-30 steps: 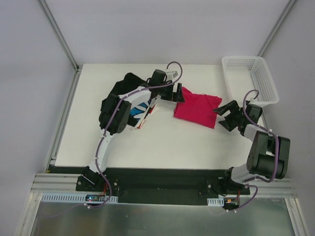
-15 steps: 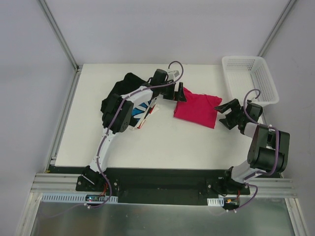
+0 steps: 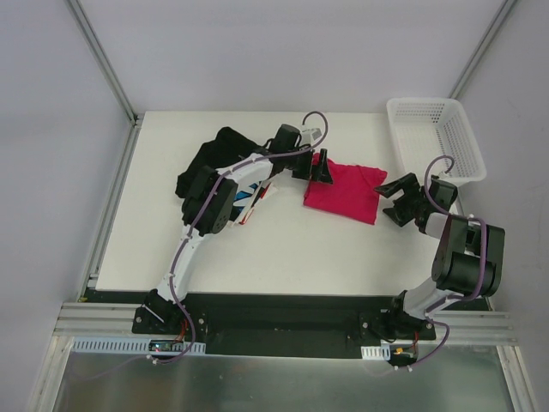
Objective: Fold and stack the t-shirts
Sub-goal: Put the neatly folded tshirt into the corner of the board with both arms
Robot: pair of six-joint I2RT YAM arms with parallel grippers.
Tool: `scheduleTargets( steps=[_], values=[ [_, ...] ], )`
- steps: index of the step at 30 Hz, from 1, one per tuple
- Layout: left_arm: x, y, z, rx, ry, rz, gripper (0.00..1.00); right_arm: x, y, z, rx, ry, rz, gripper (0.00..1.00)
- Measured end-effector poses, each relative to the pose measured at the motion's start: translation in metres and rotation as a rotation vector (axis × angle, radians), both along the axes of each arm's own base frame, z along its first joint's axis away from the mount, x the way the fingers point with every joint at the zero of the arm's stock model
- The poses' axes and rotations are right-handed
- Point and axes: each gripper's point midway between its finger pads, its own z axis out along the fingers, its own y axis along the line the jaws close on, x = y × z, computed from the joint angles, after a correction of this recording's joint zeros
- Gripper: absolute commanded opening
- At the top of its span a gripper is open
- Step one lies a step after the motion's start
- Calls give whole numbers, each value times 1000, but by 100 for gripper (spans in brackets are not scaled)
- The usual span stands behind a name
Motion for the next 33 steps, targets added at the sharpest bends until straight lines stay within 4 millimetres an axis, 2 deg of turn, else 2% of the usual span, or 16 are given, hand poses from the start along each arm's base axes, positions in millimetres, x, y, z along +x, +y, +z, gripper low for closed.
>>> scheduleTargets(
  steps=[4, 7, 11, 12, 14, 15, 24, 27, 28, 33],
  values=[
    [-6, -3, 0, -6, 11, -16, 97, -1, 0, -7, 7, 20, 0, 96],
    [-10, -6, 0, -10, 16, -28, 92, -1, 0, -8, 8, 23, 0, 96],
    [-14, -6, -2, -15, 29, -39, 80, -1, 0, -8, 10, 21, -2, 97],
    [-14, -6, -3, -16, 32, -39, 72, -1, 1, -8, 12, 22, -3, 97],
    [-16, -6, -3, -16, 41, -40, 66, -1, 1, -8, 14, 24, -5, 97],
    [-17, -6, -4, -14, 47, -41, 59, -1, 1, -9, 16, 26, -6, 97],
    [-32, -14, -6, -16, 67, -78, 47, -9, 3, -10, 19, 34, -7, 98],
    [-34, -15, -7, -13, 73, -81, 38, -11, 4, -11, 19, 35, -7, 99],
    [-34, -15, -8, -12, 75, -81, 33, -12, 4, -10, 19, 34, -7, 98],
    [-36, -14, -7, -15, 76, -90, 22, -16, 8, -11, 14, 38, 0, 88]
  ],
)
